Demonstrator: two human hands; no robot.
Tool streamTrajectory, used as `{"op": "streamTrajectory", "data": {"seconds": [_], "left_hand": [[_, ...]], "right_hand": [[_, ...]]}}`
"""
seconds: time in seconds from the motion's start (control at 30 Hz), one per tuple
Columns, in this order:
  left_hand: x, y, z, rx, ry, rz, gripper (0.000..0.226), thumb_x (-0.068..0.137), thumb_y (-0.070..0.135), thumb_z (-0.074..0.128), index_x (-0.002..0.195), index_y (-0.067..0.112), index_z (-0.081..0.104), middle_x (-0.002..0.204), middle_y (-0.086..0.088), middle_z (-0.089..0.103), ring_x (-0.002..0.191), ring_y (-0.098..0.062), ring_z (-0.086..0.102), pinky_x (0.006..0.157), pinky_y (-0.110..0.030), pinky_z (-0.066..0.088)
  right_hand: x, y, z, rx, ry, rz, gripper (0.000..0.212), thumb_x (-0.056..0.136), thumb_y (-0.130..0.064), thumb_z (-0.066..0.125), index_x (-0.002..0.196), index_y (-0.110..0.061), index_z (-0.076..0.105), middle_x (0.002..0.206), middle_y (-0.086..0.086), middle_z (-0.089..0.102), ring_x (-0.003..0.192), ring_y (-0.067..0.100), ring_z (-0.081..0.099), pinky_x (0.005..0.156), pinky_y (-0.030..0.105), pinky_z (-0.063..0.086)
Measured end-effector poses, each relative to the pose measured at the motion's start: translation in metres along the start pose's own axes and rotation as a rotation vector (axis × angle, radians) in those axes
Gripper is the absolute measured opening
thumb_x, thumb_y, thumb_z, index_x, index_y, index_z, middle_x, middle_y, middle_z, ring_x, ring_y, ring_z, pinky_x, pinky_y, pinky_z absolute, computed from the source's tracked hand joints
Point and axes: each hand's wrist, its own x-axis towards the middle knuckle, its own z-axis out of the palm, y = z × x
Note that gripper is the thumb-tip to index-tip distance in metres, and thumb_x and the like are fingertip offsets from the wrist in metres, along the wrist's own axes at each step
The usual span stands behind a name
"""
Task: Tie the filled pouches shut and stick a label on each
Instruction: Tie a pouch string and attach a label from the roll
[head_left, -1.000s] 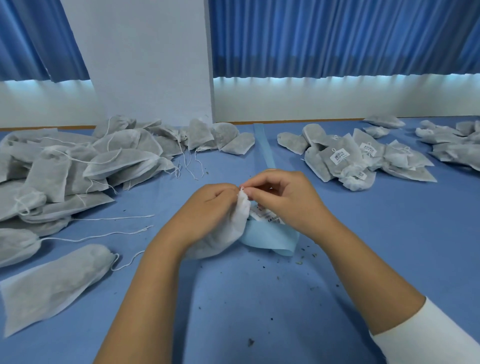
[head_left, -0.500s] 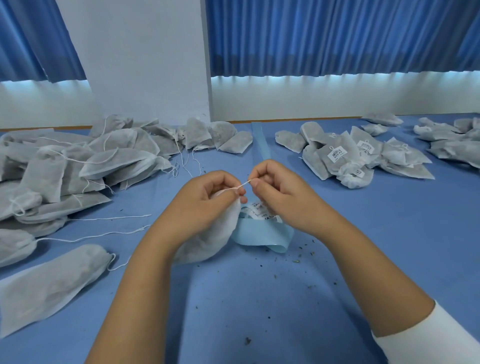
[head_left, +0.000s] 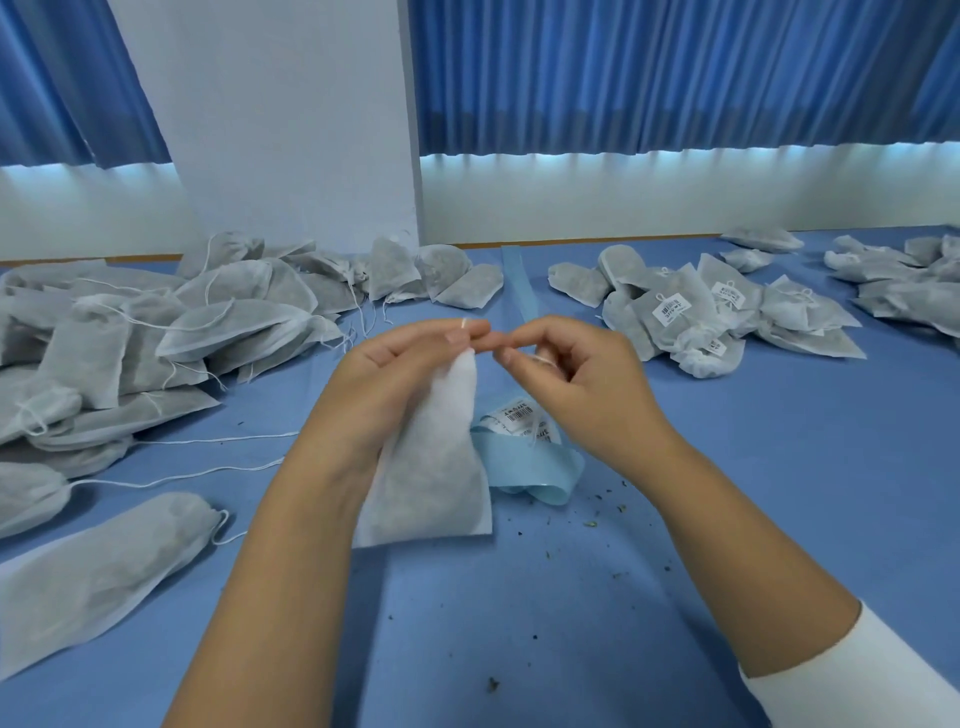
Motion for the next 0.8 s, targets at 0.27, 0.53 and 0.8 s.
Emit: {"op": "streamTrajectory", "data": {"seconds": [0.27,0.53,0.8], "left_hand": [[0.002,-0.008,-0.014,0.386,0.041,0.009,0.014,0.092,0.019,0.068,0.097,0.026,0.079,0.099,0.018,0.076,0.098,0.007,0.066,0.077,-0.004,0.047],[-0.005,0.002,0.0,0.296,-0.267,-0.088,0.029,0.094,0.02,0.06,0.071,0.027,0.075,0.074,0.009,0.071,0.075,0.001,0.065,0.071,-0.012,0.046],[0.002,-0.004,0.006,0.18,-0.045,-0.134,0.034,0.094,0.019,0.057,0.067,0.029,0.077,0.075,0.011,0.071,0.07,0.003,0.063,0.072,-0.023,0.041]], "right_hand": [[-0.005,-0.008,-0.002,-0.295,-0.264,-0.181,0.01,0.092,-0.021,0.065,0.091,-0.022,0.076,0.051,-0.005,0.044,0.053,0.01,0.043,0.054,0.017,0.032],[0.003,-0.006,-0.018,-0.004,-0.108,-0.067,0.003,0.085,-0.017,0.074,0.085,-0.019,0.075,0.059,0.002,0.048,0.056,0.005,0.039,0.057,0.013,0.033],[0.003,0.001,-0.006,-0.128,-0.054,0.166,0.037,0.088,-0.012,0.064,0.119,-0.031,0.057,0.111,-0.008,0.054,0.063,0.004,0.052,0.067,0.011,0.042]]}}
